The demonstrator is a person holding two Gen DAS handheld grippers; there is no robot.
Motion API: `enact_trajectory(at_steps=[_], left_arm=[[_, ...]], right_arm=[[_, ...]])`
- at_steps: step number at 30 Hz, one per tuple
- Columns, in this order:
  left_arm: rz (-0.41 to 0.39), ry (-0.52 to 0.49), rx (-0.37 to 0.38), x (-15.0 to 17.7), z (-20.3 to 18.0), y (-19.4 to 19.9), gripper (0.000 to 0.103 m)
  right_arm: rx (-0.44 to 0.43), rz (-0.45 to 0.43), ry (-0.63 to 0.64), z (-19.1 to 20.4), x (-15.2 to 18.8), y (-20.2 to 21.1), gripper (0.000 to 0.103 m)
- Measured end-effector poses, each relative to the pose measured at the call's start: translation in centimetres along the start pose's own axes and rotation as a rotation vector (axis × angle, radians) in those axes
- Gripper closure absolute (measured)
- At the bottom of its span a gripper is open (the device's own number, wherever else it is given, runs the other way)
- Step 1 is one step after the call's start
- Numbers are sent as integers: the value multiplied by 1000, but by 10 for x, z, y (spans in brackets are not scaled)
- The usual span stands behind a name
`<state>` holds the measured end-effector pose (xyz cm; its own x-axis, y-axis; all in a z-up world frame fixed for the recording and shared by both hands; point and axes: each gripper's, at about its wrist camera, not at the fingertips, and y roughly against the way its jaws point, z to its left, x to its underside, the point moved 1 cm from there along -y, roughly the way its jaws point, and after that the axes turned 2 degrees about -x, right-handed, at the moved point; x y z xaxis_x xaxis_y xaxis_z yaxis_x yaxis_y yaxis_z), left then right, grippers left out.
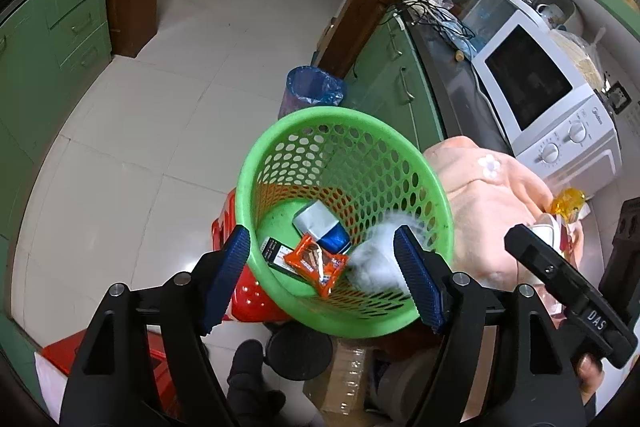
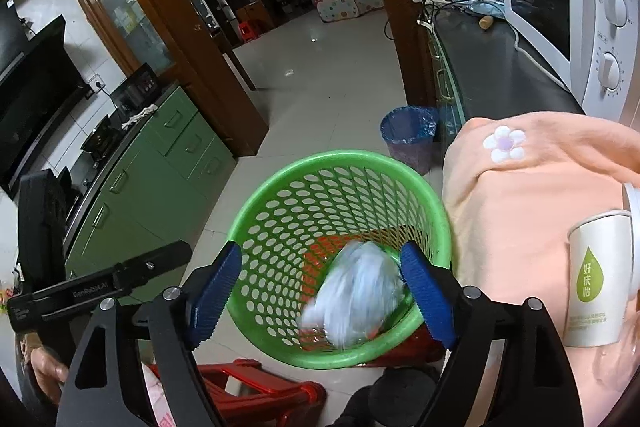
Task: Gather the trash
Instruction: 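Move both tools back over the blanket toward the cups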
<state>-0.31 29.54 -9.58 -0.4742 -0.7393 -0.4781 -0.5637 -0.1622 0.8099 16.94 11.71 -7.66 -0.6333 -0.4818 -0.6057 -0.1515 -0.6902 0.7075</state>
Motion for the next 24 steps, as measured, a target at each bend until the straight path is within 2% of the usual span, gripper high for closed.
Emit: enact_trajectory(at_steps=[8,14,24], left_arm=[[4,-27,21,6,-16,2,29],[21,-65,47,13,-38,-2,29],[43,-102,62,20,-59,-7,29]], right_arm=[[84,-29,28,-19,16,45,24],[183,-44,7,-61,32,89,23],[326,-18,-65,-135,66,131,23]])
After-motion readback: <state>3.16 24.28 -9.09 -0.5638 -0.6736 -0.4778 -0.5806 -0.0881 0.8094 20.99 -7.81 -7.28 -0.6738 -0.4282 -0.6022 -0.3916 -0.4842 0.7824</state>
